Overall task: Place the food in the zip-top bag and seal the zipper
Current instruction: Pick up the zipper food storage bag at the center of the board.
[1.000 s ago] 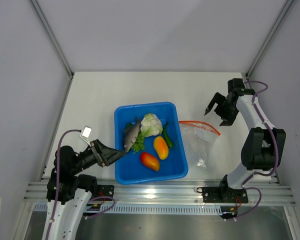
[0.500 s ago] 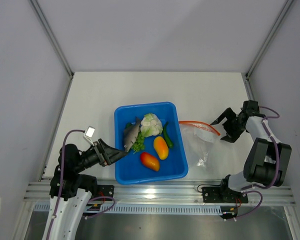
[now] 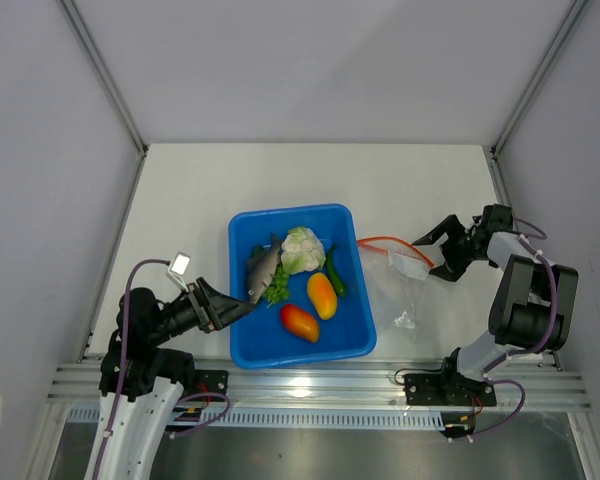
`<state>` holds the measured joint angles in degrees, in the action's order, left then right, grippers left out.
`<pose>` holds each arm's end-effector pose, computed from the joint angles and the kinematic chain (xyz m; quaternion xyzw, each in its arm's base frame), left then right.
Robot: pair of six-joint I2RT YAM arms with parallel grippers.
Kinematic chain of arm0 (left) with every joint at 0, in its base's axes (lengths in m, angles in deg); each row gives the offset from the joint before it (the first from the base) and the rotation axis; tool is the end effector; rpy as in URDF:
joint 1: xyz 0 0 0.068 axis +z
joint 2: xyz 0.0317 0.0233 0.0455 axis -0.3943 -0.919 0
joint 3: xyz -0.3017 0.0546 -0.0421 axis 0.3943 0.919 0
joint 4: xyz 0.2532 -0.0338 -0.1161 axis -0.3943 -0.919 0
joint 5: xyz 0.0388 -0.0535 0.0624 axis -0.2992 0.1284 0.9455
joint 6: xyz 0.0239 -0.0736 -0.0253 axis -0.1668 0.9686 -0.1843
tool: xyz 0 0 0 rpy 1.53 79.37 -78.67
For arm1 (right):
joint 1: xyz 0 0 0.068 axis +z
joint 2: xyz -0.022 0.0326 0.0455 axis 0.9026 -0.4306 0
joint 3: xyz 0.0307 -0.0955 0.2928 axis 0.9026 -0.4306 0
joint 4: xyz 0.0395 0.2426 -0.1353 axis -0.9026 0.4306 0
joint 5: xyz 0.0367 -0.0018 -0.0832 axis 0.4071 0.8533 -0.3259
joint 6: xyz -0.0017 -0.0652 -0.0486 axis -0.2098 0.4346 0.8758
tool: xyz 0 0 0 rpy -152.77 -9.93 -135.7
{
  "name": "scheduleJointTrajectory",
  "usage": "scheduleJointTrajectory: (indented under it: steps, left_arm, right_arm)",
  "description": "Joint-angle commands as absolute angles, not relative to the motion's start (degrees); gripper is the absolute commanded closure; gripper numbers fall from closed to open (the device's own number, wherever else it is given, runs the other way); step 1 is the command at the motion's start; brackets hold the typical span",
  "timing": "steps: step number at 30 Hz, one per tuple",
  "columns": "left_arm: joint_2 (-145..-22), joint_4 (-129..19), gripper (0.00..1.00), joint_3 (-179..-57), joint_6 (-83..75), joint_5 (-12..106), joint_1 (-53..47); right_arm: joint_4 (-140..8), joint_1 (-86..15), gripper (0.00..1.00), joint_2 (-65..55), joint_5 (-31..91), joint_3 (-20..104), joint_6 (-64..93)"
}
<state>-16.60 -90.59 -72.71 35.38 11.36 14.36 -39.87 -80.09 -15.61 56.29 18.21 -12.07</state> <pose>0.0668 -0.0602 0.2647 -0.0524 0.7700 -0.5390 0.3372 0.3218 -0.0487 0.1692 0.3353 0.8758 0.3145 0.1468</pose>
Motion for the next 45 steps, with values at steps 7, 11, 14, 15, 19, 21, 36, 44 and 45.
scheduleJointTrajectory:
  steps: [7,11,14,15,19,21,36,44,45]
  left_arm:
    - [-17.4,-89.7,0.12,-72.8,35.0,10.5,14.4]
    - [-17.5,-89.6,0.12,-73.0,35.2,10.5,14.3]
    - [-17.4,-90.1,0.12,-73.5,35.2,10.5,14.3]
    - [-17.3,-90.1,0.12,-73.5,35.3,10.6,14.3]
    - [-17.8,-90.0,0.18,-74.7,35.6,10.7,14.3]
    - [-18.3,-89.5,0.22,-75.1,35.7,10.6,14.3]
    - [-28.3,-84.0,0.24,-82.5,42.0,16.6,2.5]
    - [-40.5,-72.6,0.22,-86.4,50.9,28.0,-17.4]
    - [-42.2,-70.9,0.22,-87.7,51.8,28.9,-20.3]
  right_arm:
    - [-45.5,-80.4,0.28,-14.3,62.5,15.9,-13.3]
    - [-49.2,-80.4,0.58,-14.3,65.7,14.6,-16.2]
    - [-50.6,-80.4,0.75,-14.2,66.4,14.7,-16.9]
    - [-50.6,-80.4,0.79,-14.1,66.5,14.8,-16.9]
    - [-51.2,-80.4,1.00,-12.7,67.6,15.2,-17.6]
    - [-51.1,-80.4,1.00,-11.5,68.4,15.9,-17.7]
    - [-50.6,-76.6,1.00,8.3,67.1,27.8,-12.1]
    - [-50.6,-62.4,1.00,22.0,57.7,29.7,-3.8]
    - [-50.6,-61.3,1.00,23.2,55.4,29.7,-3.5]
